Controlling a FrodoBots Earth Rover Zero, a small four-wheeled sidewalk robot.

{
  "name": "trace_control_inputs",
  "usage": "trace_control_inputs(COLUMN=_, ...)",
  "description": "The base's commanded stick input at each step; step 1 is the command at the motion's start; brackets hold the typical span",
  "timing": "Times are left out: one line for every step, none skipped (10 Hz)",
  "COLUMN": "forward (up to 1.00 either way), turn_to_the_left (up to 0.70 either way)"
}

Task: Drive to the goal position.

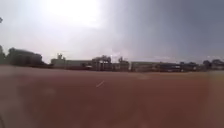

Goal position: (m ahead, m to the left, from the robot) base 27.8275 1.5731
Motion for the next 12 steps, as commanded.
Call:
trace_control_inputs(forward=0.70, turn_to_the_left=0.00)
trace_control_inputs(forward=0.70, turn_to_the_left=0.00)
trace_control_inputs(forward=0.70, turn_to_the_left=0.00)
trace_control_inputs(forward=0.70, turn_to_the_left=0.00)
trace_control_inputs(forward=0.70, turn_to_the_left=0.00)
trace_control_inputs(forward=0.70, turn_to_the_left=0.00)
trace_control_inputs(forward=0.70, turn_to_the_left=0.00)
trace_control_inputs(forward=0.70, turn_to_the_left=0.00)
trace_control_inputs(forward=0.70, turn_to_the_left=0.00)
trace_control_inputs(forward=0.70, turn_to_the_left=0.00)
trace_control_inputs(forward=0.70, turn_to_the_left=0.00)
trace_control_inputs(forward=0.70, turn_to_the_left=0.00)
